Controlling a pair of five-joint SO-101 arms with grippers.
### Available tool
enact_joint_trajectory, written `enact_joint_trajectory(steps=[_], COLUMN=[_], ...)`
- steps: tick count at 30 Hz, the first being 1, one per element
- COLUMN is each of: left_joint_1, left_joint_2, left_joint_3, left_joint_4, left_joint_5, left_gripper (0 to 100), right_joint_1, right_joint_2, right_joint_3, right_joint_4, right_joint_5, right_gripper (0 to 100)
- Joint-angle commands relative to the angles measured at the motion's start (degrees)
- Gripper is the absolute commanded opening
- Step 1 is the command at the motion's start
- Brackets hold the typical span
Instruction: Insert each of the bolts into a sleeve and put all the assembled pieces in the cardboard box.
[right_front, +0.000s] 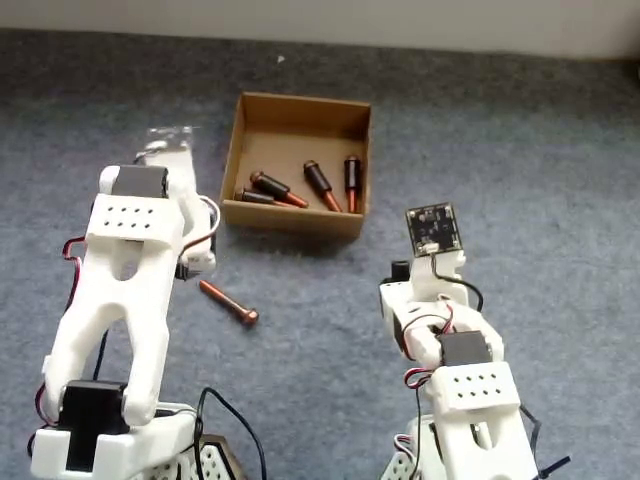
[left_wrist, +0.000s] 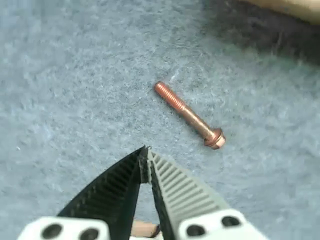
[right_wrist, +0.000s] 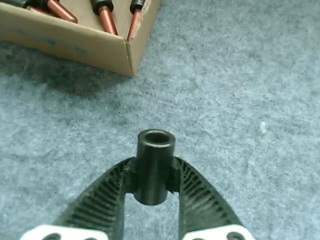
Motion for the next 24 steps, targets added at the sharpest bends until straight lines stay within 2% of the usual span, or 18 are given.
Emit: enact_joint_trajectory(steps=[1, 5, 12, 15, 20, 24], left_joint_1=[0.57, 1.27, 10.51, 13.76, 14.2, 14.29], left_joint_2=[-0.48, -0.4, -0.4, -0.31, -0.31, -0.31], left_joint_3=[-2.51, -2.51, 1.19, 2.59, 4.18, 5.85], left_joint_4=[0.44, 0.44, 0.35, 0.35, 0.35, 0.0], left_joint_5=[-25.85, -42.2, -62.59, -65.85, -66.2, -69.27], left_gripper=[1, 1, 1, 4, 22, 24], right_joint_1=[0.66, 0.66, 0.66, 0.66, 0.66, 0.66], right_joint_2=[-1.45, -1.45, -1.45, -1.45, -1.45, -1.45], right_joint_3=[-0.4, -0.4, -0.4, -0.4, -0.4, -0.4], right_joint_4=[-1.27, -1.27, -1.27, -1.27, -1.27, -1.27], right_joint_5=[0.7, 0.7, 0.79, 0.88, 2.81, 2.9], right_gripper=[0.9, 0.9, 0.9, 0.9, 0.9, 0.9])
